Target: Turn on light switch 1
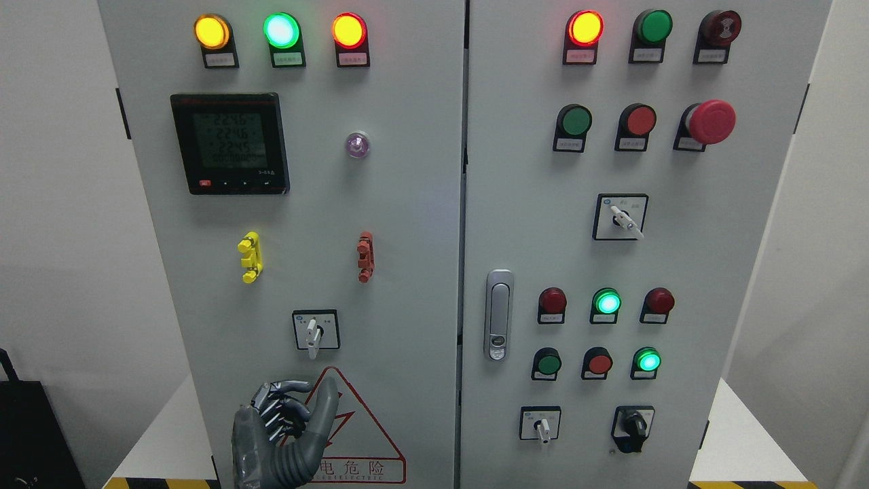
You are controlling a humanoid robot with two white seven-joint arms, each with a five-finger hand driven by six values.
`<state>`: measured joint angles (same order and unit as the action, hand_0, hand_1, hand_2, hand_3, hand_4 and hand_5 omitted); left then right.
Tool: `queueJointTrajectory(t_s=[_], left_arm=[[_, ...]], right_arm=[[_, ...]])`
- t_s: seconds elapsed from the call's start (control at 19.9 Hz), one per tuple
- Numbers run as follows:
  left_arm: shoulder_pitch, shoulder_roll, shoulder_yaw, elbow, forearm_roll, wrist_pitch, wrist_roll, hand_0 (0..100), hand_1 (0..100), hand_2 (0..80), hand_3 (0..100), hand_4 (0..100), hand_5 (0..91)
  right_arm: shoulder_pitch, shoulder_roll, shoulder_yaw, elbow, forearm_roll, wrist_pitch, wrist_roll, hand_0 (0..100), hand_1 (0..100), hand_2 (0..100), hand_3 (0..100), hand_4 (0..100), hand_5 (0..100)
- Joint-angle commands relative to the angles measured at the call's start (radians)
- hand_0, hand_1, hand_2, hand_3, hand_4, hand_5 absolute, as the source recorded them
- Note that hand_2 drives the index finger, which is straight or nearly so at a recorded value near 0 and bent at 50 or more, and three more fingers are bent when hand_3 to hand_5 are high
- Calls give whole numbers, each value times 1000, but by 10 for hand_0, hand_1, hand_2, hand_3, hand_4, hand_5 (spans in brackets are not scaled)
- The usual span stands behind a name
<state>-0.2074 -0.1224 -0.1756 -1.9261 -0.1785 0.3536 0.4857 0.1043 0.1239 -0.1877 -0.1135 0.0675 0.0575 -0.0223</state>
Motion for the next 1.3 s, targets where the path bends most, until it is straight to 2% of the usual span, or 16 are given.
queueJointTrajectory(t_s=[0.0, 1.25], left_arm=[[-32, -6, -5, -1, -1, 13, 5, 144, 644, 532, 879, 890, 804], [-96, -20, -4, -1, -7, 65, 17, 152, 661, 540, 902, 901, 810]], right_arm=[[0, -1, 1, 0, 0, -1, 1, 0, 0, 0, 0, 0, 0], [0, -1, 1, 0, 0, -1, 1, 0, 0, 0, 0, 0, 0]])
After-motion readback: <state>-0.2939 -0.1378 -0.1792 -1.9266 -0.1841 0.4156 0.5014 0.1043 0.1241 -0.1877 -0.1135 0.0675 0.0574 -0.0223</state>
